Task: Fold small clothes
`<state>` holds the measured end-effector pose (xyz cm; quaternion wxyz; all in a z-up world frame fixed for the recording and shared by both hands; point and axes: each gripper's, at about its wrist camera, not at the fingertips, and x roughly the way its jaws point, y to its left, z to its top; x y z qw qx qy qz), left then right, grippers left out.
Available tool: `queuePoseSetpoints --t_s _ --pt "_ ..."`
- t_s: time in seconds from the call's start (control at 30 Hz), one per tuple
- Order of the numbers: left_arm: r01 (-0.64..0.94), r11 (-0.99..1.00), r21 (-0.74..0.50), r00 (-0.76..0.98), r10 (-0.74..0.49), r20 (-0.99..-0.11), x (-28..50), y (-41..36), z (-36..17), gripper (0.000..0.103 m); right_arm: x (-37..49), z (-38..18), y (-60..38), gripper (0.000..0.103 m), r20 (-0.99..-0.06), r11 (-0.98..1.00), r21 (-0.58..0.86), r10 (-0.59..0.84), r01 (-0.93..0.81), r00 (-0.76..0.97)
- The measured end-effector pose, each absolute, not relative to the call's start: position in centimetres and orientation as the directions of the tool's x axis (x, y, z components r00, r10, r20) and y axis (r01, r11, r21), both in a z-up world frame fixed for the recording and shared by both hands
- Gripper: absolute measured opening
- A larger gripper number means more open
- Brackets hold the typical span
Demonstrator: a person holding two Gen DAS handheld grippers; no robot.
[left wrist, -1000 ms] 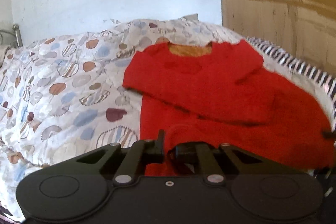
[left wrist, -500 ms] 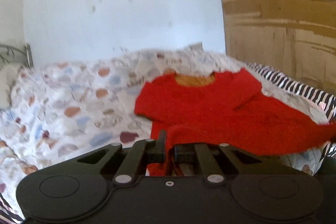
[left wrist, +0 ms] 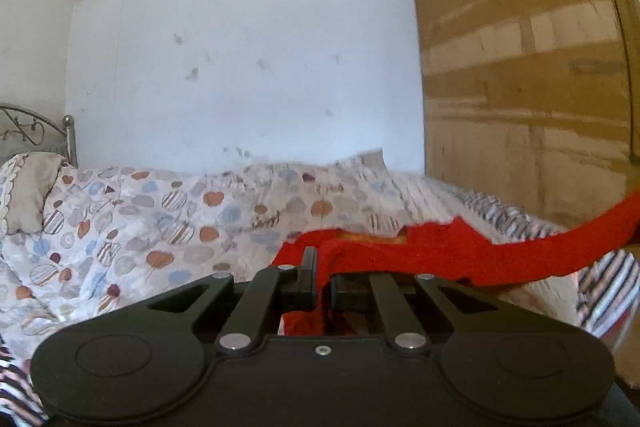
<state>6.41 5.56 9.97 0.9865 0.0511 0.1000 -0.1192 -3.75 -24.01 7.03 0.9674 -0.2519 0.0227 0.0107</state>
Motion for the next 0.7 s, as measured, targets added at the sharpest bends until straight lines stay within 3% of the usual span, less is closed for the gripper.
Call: queuePoseSetpoints --t_s 0.3,0.5,0.7 --pt "0.286 0.95 0.121 0.93 -0.246 -0.272 4.0 5.9 12.0 0.005 -5.5 9.9 -24.7 0.004 -0.076 0.905 -0.421 0.035 -0.064 0.997" --pt "0.299 0.95 0.092 0.918 -0.259 -0.301 10.2 5.3 13.7 0.005 0.0 11.4 -26.9 0.004 -0.106 0.968 -0.238 0.061 -0.084 0.993" --pt "0.313 0.941 0.127 0.91 -0.259 -0.324 20.1 3.1 16.0 0.005 8.5 13.3 -29.1 0.004 -0.043 0.966 -0.253 0.046 -0.055 0.998"
